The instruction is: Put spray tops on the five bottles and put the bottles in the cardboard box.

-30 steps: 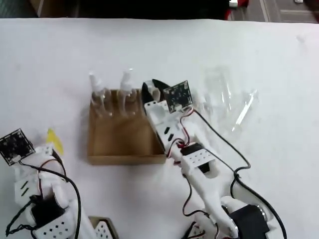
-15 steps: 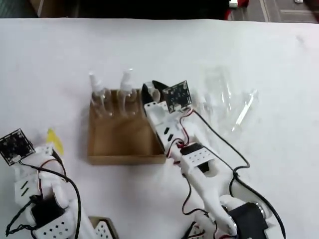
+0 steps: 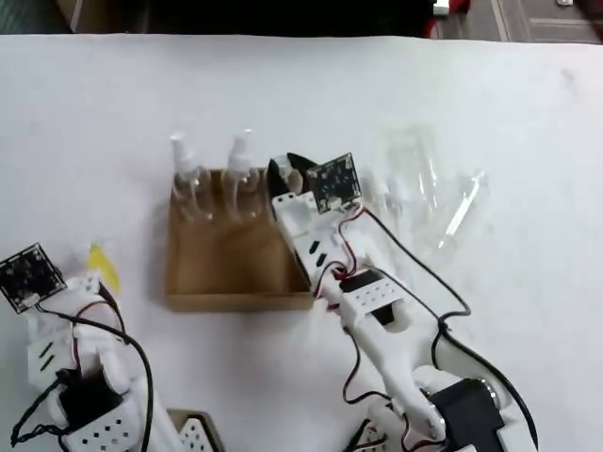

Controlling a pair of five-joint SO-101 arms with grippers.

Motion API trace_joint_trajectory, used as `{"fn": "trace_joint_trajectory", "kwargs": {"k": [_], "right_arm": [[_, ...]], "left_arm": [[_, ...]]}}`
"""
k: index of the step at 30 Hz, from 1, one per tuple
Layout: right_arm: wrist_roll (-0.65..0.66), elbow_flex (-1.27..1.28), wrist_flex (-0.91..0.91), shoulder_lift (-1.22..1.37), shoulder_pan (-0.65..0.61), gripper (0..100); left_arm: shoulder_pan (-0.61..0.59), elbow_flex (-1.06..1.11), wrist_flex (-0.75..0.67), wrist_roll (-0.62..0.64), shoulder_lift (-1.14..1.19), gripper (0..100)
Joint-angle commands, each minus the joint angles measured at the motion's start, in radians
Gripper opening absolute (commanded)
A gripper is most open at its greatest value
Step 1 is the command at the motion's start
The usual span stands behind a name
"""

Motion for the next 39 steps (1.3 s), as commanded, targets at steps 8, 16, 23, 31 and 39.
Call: {"fn": "trace_joint_trajectory", "kwargs": {"k": [8, 16, 23, 31, 39], "right_arm": [[0.014, -0.012, -0.013, -0.002, 0.005, 11.9], [0.014, -0.015, -0.012, -0.005, 0.004, 13.0], [0.087, -0.009, 0.082, -0.114, -0.027, 13.1], [0.095, -0.009, 0.150, -0.199, -0.025, 22.4], [0.097, -0.017, 0.340, -0.490, 0.013, 23.5]], "left_arm": [[-0.005, -0.005, -0.025, 0.009, -0.007, 20], [-0.005, -0.005, -0.025, 0.009, -0.007, 20], [-0.005, -0.005, -0.025, 0.008, -0.007, 20], [-0.005, -0.005, -0.025, 0.008, -0.007, 20], [-0.005, -0.005, -0.025, 0.008, -0.007, 20]]}}
